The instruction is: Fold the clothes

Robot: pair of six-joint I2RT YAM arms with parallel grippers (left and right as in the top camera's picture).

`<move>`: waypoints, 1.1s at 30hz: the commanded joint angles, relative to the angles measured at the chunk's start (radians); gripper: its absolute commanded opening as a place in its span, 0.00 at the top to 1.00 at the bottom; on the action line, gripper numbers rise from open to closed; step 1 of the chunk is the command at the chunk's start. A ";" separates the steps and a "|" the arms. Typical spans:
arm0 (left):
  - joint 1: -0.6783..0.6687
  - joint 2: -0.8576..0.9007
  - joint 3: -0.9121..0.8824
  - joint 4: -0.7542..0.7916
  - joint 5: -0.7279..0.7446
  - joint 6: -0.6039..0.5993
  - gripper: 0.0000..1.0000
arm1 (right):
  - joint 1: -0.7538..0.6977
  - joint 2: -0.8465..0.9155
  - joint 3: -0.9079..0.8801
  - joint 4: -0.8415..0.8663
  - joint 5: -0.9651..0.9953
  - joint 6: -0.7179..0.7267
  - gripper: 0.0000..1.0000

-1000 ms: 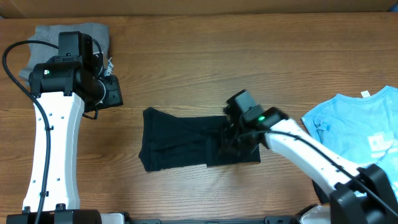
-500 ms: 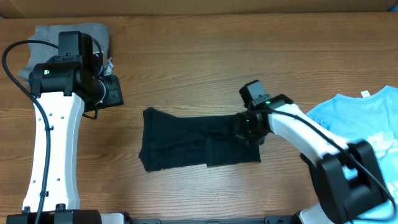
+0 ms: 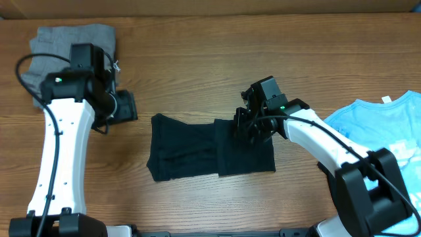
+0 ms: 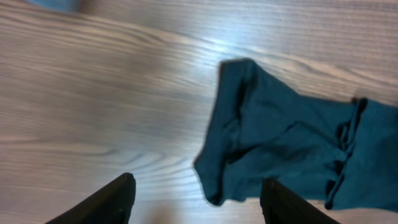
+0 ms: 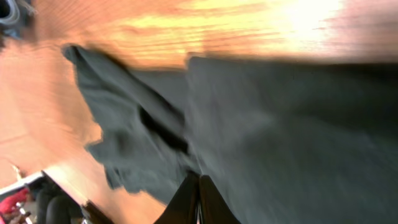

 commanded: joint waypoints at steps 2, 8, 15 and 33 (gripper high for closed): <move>0.002 -0.007 -0.178 0.117 0.226 0.020 0.29 | -0.014 -0.048 0.021 -0.143 0.091 0.029 0.94; -0.012 -0.007 -0.404 0.340 0.326 0.019 0.18 | -0.051 -0.047 0.019 -0.290 0.163 0.072 0.90; -0.014 0.001 -0.571 0.499 0.307 0.015 0.12 | -0.053 -0.046 0.008 -0.321 0.208 0.072 0.89; -0.099 0.262 -0.666 0.673 0.330 0.020 0.36 | -0.053 -0.046 -0.004 -0.286 0.223 0.072 0.89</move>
